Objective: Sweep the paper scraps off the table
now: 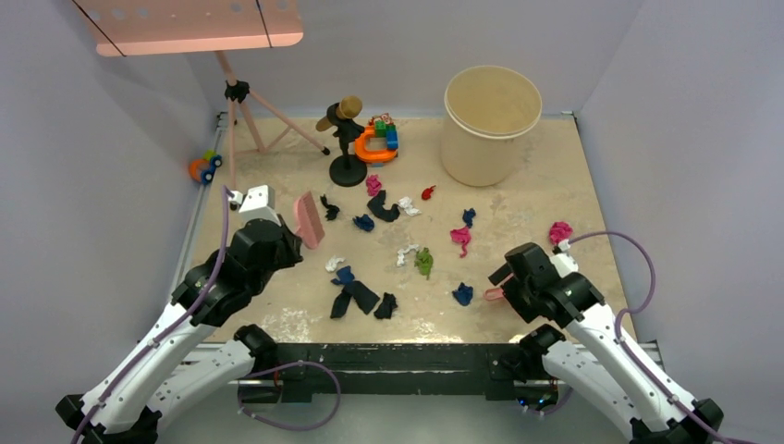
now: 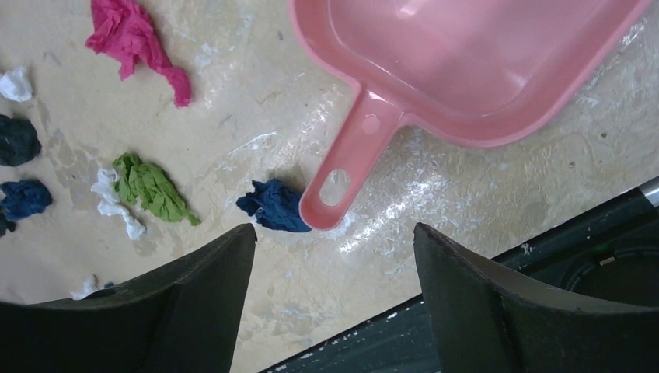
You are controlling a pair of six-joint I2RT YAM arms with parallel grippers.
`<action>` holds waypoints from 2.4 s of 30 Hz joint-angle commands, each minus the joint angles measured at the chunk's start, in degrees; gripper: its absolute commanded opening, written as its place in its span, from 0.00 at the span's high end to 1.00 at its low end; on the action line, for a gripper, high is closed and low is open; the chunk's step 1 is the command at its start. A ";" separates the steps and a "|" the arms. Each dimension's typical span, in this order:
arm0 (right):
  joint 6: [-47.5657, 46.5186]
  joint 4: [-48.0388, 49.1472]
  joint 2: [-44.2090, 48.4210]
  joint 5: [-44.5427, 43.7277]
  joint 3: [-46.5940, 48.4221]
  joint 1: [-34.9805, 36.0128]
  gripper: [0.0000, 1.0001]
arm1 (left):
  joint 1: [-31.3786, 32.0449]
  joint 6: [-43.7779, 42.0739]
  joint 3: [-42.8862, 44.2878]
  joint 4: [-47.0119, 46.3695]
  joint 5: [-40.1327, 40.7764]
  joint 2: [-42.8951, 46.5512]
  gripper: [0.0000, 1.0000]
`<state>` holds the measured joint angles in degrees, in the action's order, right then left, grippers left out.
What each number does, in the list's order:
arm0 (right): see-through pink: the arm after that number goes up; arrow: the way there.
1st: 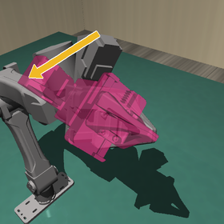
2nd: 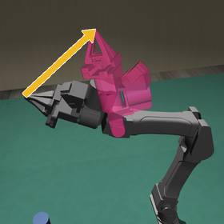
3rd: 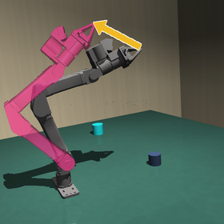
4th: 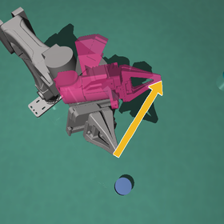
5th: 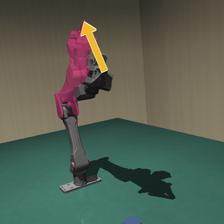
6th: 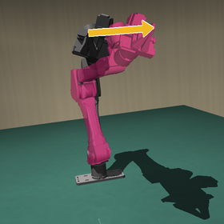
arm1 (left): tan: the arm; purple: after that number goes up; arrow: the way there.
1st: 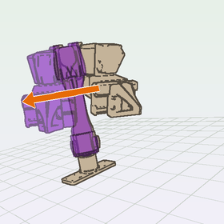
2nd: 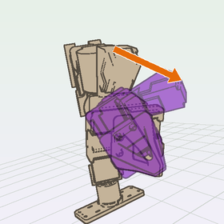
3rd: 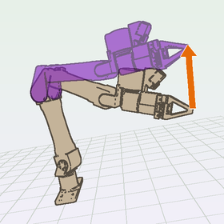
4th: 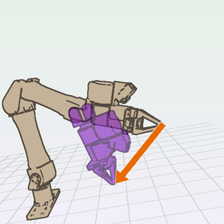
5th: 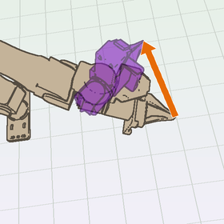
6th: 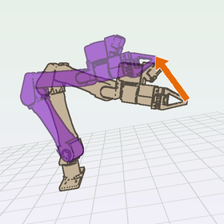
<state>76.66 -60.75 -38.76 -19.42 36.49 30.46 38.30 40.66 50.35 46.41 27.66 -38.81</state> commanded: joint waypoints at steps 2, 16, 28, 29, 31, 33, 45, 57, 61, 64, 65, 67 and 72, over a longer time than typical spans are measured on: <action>10.74 -0.68 3.82 -0.46 -4.89 0.04 0.23 | -0.16 -1.28 -0.48 -0.62 -3.95 0.81 1.00; 17.19 8.63 -3.88 -6.84 -6.69 0.00 0.30 | -0.13 0.14 -1.49 -0.91 -9.37 0.76 1.00; 18.27 9.62 -12.44 -7.65 -6.58 -0.05 0.57 | -0.15 0.14 -1.43 0.38 -8.51 1.57 1.00; 17.56 8.51 -12.44 -8.72 -5.68 0.00 0.58 | -0.13 0.12 -1.27 0.69 -8.50 1.62 1.00; 14.96 5.55 -12.32 -11.23 -2.80 0.00 0.62 | -0.16 -0.05 -0.69 1.77 -8.31 1.87 1.00; 11.15 3.92 -12.02 -13.55 -0.46 0.02 0.66 | -0.16 -0.29 -0.40 2.31 -7.88 2.21 1.00; -48.83 33.36 -3.71 10.95 3.98 0.04 0.71 | -0.16 -2.22 1.91 4.73 -3.96 3.78 1.00; -61.62 45.64 -17.01 37.44 6.69 1.08 0.72 | -0.15 -2.95 4.38 5.69 -3.17 3.78 1.00; -63.63 47.11 -23.99 34.43 9.20 7.00 0.72 | -0.09 -3.26 4.85 6.30 -2.88 3.80 1.00; -65.05 46.23 -29.54 30.26 12.26 11.31 0.73 | -0.15 -3.57 5.14 6.78 -2.37 3.81 1.00; -65.53 46.03 -31.39 29.21 13.26 12.44 0.73 | -0.16 -3.64 5.27 6.93 -2.23 3.82 1.00; -66.48 45.42 -35.11 27.17 15.16 14.97 0.74 | -0.15 -3.88 5.38 7.08 -2.05 3.91 1.00; -67.08 42.70 -45.03 21.28 20.61 18.81 0.75 | -0.11 -4.06 5.29 7.50 -1.59 4.05 1.00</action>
<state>11.88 -17.58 -78.63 7.90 52.03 47.18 38.30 38.11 53.28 54.35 24.53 -35.22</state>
